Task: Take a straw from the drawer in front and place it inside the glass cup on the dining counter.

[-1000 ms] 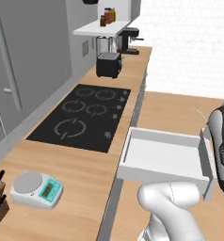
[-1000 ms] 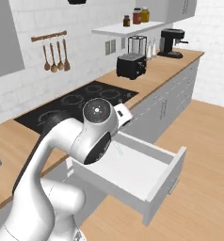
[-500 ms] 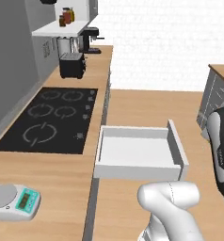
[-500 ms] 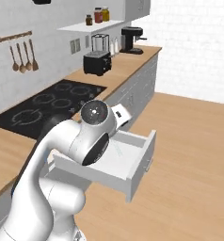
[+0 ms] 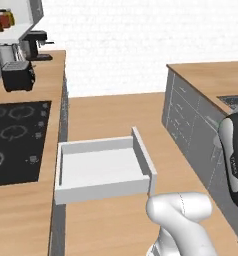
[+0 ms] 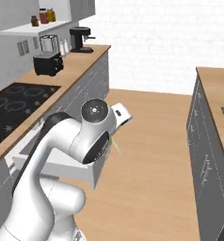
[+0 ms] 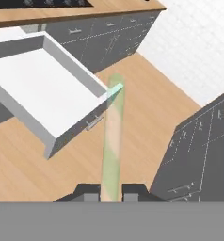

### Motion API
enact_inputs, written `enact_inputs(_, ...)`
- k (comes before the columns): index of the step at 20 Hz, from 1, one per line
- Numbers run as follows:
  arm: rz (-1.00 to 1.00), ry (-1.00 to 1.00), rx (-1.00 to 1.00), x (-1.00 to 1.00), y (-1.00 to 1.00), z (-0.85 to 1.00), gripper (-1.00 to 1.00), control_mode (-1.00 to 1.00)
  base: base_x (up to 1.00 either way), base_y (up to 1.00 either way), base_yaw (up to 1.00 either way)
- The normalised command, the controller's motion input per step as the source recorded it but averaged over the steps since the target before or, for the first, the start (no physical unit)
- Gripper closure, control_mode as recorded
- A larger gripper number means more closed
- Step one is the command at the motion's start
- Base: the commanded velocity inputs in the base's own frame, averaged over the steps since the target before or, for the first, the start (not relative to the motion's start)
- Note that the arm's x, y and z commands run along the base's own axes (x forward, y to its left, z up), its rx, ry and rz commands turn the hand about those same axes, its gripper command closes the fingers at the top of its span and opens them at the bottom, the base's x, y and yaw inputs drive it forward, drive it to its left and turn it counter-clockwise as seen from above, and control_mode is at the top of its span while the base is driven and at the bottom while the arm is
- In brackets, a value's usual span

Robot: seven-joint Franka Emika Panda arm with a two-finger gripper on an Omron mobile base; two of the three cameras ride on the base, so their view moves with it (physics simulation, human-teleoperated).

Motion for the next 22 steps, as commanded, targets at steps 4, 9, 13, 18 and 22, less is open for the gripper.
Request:
enact_inputs(4, 0.00, 0.00, 0.00, 0.00, 0.00, 0.00, 1.00, 1.00, -0.29, -0.51, -0.44)
enact_inputs(9, 0.00, 0.00, 0.00, 0.00, 0.00, 0.00, 1.00, 1.00, -0.72, -0.34, -0.42)
enact_inputs(13, 0.00, 0.00, 0.00, 0.00, 0.00, 0.00, 1.00, 1.00, -0.35, -0.50, -0.35)
enact_inputs(18, 0.00, 0.00, 0.00, 0.00, 0.00, 0.00, 1.00, 1.00, -0.26, -0.59, -0.30)
enact_inputs(22, 0.00, 0.00, 0.00, 0.00, 0.00, 0.00, 1.00, 1.00, -0.49, -0.53, -0.27)
